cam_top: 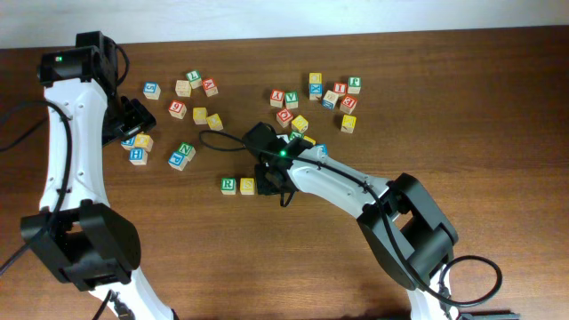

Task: Spell out RSS
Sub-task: 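Lower the held S block to the right of the first S block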

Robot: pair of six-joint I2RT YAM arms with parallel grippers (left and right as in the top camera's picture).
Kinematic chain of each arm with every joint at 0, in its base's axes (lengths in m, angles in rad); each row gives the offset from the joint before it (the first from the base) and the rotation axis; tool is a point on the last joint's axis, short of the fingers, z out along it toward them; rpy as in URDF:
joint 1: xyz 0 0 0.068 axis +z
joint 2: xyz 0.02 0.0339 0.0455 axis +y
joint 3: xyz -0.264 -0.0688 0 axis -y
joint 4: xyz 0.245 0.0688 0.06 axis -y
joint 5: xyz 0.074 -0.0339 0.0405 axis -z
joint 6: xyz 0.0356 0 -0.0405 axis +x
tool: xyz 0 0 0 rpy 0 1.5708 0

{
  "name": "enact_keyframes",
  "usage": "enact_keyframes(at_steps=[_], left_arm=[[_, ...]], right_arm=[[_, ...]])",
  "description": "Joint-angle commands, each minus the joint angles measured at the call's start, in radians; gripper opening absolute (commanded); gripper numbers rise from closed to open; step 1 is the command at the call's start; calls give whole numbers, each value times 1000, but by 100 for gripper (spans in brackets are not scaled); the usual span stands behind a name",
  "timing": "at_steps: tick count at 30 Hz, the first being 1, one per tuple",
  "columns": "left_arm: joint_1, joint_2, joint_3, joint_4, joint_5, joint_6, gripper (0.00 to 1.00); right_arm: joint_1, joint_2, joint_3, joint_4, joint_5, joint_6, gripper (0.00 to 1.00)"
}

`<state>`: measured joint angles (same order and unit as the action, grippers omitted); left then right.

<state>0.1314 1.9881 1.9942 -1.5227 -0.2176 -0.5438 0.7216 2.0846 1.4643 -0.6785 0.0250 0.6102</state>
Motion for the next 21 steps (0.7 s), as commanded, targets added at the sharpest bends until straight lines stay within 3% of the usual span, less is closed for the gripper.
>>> enact_keyframes(at_steps=[1,14,21], left_arm=[[3,-13,6,-1,-5,-17,99],[3,-13,6,0,-5,-17,99],[3,-13,6,-1,-5,-17,99]], right_arm=[[-17,11,23,2,-6,43,25],[-35,11,23,-5,-32,-27,25],[-35,11,23,-8,-36,3,22]])
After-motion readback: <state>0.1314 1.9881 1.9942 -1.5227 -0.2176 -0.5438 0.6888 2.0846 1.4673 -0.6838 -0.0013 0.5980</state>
